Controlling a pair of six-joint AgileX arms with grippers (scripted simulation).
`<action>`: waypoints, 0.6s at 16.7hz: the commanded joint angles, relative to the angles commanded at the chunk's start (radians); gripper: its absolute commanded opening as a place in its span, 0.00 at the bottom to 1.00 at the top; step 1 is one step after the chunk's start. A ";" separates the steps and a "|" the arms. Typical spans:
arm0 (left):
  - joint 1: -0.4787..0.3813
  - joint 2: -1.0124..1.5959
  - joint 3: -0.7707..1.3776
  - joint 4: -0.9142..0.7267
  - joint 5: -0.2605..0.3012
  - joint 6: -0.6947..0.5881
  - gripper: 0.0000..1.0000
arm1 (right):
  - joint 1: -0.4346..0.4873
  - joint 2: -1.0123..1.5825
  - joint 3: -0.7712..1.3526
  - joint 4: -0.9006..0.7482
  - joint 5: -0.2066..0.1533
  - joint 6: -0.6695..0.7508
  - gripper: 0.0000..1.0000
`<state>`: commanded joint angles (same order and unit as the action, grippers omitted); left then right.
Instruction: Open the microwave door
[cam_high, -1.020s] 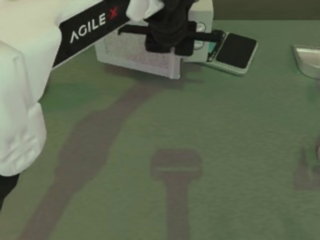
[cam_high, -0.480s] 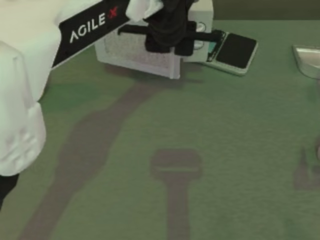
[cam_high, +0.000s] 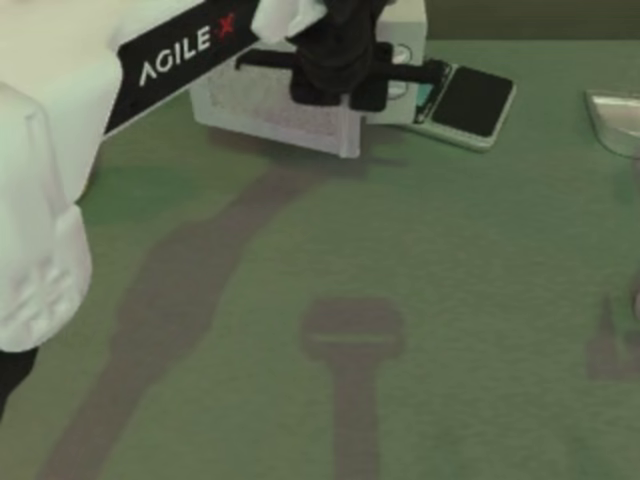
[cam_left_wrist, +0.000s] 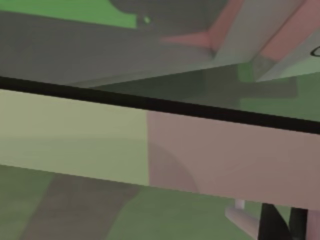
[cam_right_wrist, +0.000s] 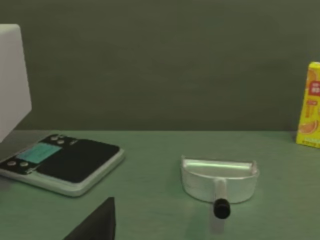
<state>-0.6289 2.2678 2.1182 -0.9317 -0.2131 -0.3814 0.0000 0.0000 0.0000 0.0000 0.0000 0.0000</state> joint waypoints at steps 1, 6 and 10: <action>-0.008 0.005 -0.002 0.000 0.005 -0.004 0.00 | 0.000 0.000 0.000 0.000 0.000 0.000 1.00; 0.007 -0.063 -0.102 0.052 0.029 0.057 0.00 | 0.000 0.000 0.000 0.000 0.000 0.000 1.00; 0.016 -0.112 -0.184 0.092 0.057 0.108 0.00 | 0.000 0.000 0.000 0.000 0.000 0.000 1.00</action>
<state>-0.6131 2.1561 1.9341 -0.8393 -0.1564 -0.2731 0.0000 0.0000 0.0000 0.0000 0.0000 0.0000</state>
